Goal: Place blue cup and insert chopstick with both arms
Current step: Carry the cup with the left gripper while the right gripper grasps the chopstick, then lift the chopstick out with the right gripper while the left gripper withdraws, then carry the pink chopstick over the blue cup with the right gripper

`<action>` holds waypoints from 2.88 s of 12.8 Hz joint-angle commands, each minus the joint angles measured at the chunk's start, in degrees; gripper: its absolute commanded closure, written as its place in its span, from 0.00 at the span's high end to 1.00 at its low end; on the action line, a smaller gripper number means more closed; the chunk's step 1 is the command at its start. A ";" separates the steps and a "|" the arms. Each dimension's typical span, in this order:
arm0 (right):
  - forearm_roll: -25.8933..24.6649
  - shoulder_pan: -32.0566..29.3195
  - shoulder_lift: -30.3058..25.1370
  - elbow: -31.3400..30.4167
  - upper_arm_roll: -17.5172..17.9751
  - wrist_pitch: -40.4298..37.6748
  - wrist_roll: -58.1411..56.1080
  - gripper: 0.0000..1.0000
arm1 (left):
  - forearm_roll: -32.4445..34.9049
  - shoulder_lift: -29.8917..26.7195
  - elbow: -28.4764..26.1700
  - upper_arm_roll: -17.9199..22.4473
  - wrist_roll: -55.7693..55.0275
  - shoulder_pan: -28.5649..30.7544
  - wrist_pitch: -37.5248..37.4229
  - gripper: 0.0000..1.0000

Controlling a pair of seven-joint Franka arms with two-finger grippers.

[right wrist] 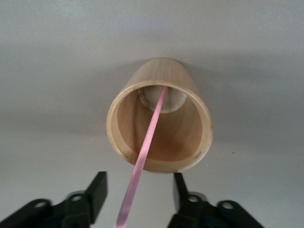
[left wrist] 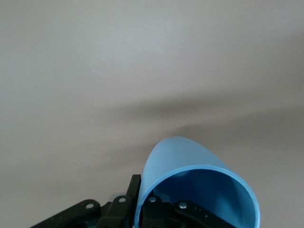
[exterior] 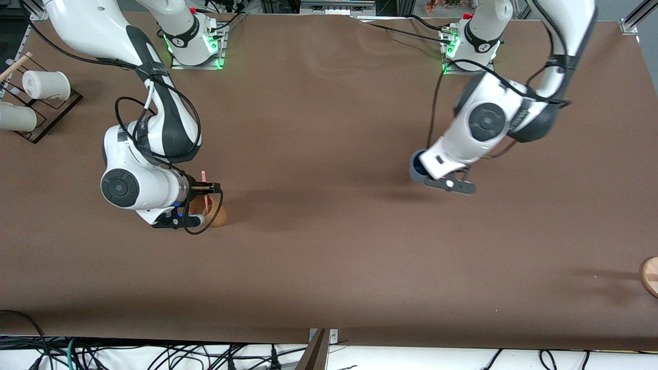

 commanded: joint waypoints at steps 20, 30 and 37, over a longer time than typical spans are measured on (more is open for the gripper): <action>0.38 1.07 -2.87 7.19 -0.94 -11.33 0.37 0.00 | 4.36 7.45 26.75 -10.42 -14.61 -6.01 -32.31 1.00; 5.72 14.14 -13.97 11.85 2.75 -23.24 22.81 0.00 | -5.04 -10.30 25.38 16.41 14.23 -0.87 -35.68 1.00; 11.89 30.24 -1.33 18.51 2.75 -4.43 56.86 0.01 | -4.70 -20.22 14.41 22.17 20.22 -1.40 -24.61 1.00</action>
